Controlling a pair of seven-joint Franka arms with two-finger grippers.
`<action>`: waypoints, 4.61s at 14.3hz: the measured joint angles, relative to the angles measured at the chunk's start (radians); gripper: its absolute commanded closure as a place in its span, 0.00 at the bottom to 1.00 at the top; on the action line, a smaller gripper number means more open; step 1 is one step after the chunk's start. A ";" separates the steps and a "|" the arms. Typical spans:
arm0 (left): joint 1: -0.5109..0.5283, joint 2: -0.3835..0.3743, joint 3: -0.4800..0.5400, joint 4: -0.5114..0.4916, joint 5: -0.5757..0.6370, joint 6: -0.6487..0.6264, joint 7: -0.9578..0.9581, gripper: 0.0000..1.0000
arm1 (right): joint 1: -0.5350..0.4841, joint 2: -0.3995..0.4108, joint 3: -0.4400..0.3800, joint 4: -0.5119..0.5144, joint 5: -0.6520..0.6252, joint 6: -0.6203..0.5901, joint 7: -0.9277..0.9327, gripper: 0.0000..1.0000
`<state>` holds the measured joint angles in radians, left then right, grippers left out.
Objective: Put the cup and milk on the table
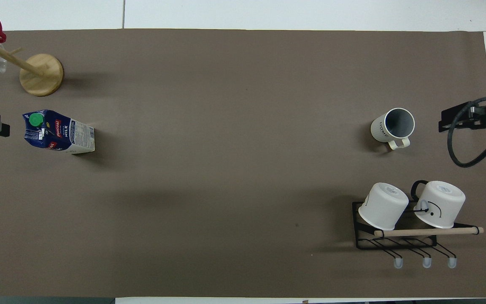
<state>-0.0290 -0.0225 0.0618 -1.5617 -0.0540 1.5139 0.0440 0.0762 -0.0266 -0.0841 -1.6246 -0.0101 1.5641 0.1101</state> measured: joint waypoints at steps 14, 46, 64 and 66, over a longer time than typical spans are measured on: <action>-0.008 0.000 -0.001 -0.002 0.021 -0.004 0.039 0.00 | -0.008 0.000 -0.008 0.000 0.000 0.000 0.003 0.00; -0.005 -0.016 0.003 -0.002 0.023 0.046 0.047 0.00 | -0.080 0.283 -0.007 -0.340 0.087 0.763 -0.670 0.15; -0.001 0.036 0.012 -0.137 0.023 0.246 0.025 0.00 | 0.221 0.281 0.006 -0.085 -0.023 0.453 -0.077 1.00; -0.001 0.035 0.012 -0.174 0.023 0.281 0.022 0.00 | 0.323 0.285 0.009 -0.085 -0.028 0.482 0.058 1.00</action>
<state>-0.0304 0.0126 0.0742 -1.7354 -0.0314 1.7951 0.0658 0.3994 0.2583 -0.0755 -1.7093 -0.0386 2.0458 0.1677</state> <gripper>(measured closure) 0.000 0.956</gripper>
